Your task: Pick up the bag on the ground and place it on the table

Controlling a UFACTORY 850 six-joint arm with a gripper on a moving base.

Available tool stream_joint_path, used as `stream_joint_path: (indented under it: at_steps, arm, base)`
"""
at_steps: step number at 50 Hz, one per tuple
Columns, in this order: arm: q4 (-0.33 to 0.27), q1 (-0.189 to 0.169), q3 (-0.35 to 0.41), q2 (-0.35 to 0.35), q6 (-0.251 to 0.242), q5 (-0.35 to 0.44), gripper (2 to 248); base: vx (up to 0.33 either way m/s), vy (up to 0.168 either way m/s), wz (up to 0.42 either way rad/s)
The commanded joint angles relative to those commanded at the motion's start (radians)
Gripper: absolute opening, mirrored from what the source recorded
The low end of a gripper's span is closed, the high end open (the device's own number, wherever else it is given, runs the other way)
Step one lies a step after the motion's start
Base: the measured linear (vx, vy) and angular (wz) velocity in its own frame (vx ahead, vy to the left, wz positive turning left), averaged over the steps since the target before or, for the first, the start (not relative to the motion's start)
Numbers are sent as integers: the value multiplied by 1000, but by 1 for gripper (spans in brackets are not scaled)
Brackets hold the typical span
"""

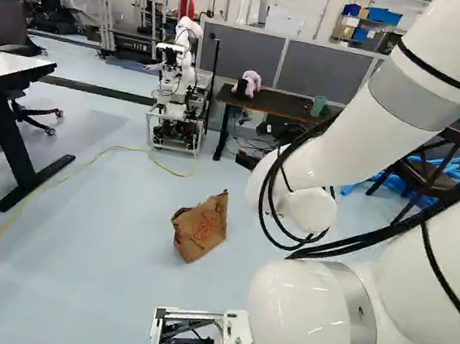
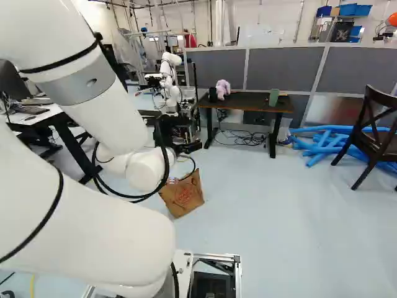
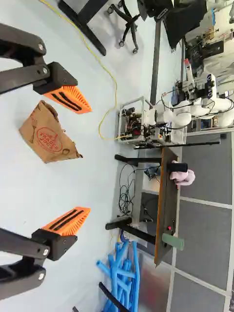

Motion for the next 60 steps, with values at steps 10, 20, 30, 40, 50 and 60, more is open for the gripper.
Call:
stream_joint_path:
  at_steps: [10,20,30,40,50,60]
  arm:
    - [0,0,0,0,0,0,247]
    - [0,0,0,0,0,0,247]
    - [0,0,0,0,0,0,247]
    - [0,0,0,0,0,0,247]
    - [0,0,0,0,0,0,247]
    - [0,0,0,0,0,0,247]
  base:
    - [113,93,-12]
    - [112,92,-11]
    - [114,95,-15]
    - [108,97,-18]
    - [97,85,-12]
    - [89,65,-10]
